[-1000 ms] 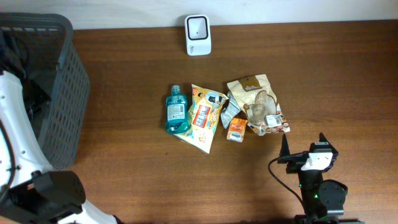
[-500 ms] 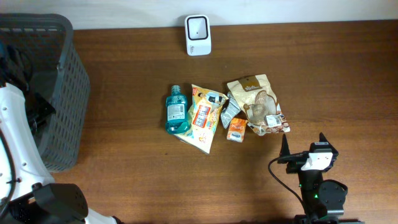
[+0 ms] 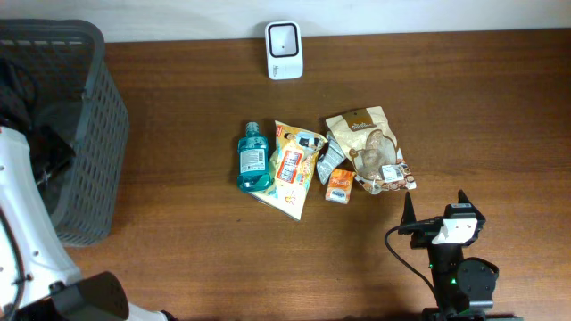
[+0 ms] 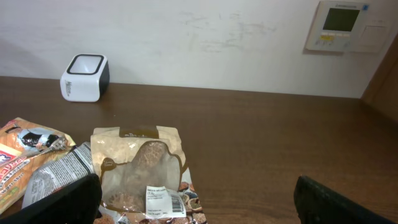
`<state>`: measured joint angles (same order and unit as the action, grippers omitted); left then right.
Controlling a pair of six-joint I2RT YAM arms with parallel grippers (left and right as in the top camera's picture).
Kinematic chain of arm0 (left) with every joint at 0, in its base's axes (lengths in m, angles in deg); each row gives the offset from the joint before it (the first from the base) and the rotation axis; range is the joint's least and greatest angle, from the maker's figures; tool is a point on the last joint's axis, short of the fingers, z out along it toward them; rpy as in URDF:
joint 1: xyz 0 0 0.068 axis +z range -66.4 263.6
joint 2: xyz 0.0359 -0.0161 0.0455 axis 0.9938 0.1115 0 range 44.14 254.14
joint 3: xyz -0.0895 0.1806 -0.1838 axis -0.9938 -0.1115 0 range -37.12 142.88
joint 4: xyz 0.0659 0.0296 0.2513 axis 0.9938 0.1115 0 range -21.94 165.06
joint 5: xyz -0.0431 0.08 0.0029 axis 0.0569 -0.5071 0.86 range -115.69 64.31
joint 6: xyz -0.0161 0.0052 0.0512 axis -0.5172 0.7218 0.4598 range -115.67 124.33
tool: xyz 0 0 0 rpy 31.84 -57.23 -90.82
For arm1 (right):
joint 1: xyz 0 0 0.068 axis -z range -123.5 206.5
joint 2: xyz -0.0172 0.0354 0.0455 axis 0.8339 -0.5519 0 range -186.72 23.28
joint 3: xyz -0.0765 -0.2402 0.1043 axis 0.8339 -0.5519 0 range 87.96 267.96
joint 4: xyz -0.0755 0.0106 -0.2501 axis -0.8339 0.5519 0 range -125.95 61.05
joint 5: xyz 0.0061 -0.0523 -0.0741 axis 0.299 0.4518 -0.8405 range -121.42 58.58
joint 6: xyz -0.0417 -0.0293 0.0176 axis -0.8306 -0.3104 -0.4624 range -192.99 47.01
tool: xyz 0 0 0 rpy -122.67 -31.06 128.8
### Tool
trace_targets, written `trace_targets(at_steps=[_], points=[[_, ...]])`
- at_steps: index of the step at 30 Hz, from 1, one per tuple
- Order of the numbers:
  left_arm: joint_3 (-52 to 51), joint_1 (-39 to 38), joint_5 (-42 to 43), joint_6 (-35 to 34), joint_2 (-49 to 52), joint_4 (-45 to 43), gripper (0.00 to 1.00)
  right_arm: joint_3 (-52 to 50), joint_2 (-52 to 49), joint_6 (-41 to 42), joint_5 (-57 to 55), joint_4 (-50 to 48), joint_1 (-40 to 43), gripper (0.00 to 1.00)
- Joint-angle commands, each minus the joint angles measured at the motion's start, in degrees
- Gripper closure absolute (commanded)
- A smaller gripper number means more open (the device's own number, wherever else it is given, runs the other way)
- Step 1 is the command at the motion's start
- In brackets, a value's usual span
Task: Scan the item barcode
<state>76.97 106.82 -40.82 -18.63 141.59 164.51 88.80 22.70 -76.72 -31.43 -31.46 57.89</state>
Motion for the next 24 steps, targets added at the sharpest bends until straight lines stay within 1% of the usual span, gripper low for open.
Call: trace_targets(at_steps=[1,2,3,5,7,8,9,11,12,15,17,18,20,24], points=[[5.7,0.1,8.2,0.4,-4.6,-0.6,0.19,-0.5,0.4,-0.4,-0.3,0.2,-0.3,0.02],[6.7,0.1,11.7,1.1,-5.9,-1.6,0.18,-0.5,0.4,-0.3,-0.3,0.2,-0.3,0.02],[7.3,0.0,16.8,3.9,-7.8,-3.8,0.13,-0.5,0.4,-0.3,-0.3,0.2,-0.3,0.02],[7.3,0.0,24.1,7.1,-11.4,-8.2,0.1,-0.5,0.4,-0.3,-0.3,0.2,-0.3,0.02],[7.3,-1.0,35.2,12.3,-14.7,-12.4,0.06,-0.5,0.4,-0.3,-0.3,0.2,-0.3,0.01],[7.3,-3.0,43.3,16.3,-16.2,-13.9,0.03,-0.5,0.4,-0.4,-0.3,0.2,-0.3,0.02],[7.3,-6.4,49.0,18.9,-16.9,-14.2,0.01,-0.5,0.4,-0.3,-0.3,0.2,-0.3,0.02],[6.6,-14.0,48.5,18.8,-16.7,-13.4,0.01,-0.5,0.4,-0.3,-0.3,0.2,-0.3,0.02],[5.6,-18.1,46.7,18.8,-16.4,-13.5,0.01,-0.5,0.4,-0.3,-0.3,0.2,-0.3,0.02],[2.2,-28.5,39.6,18.8,-13.2,-13.8,0.01,-0.5,0.4,-0.3,-0.3,0.2,-0.3,0.02],[1.0,-33.3,35.6,18.8,-10.0,-14.0,0.01,-0.5,0.4,-0.3,-0.3,0.2,-0.3,0.02],[0.5,-35.7,31.2,18.7,-7.2,-14.8,0.01,-0.5,0.4,-0.3,-0.3,0.2,-0.3,0.02],[0.4,-37.9,24.5,18.8,-2.4,-16.4,0.01,-0.5,0.4,-0.3,-0.3,0.2,-0.3,0.02],[0.4,-38.2,16.5,17.7,6.2,-21.0,0.01,-0.5,0.4,-0.3,-0.3,0.2,-0.3,0.02]])
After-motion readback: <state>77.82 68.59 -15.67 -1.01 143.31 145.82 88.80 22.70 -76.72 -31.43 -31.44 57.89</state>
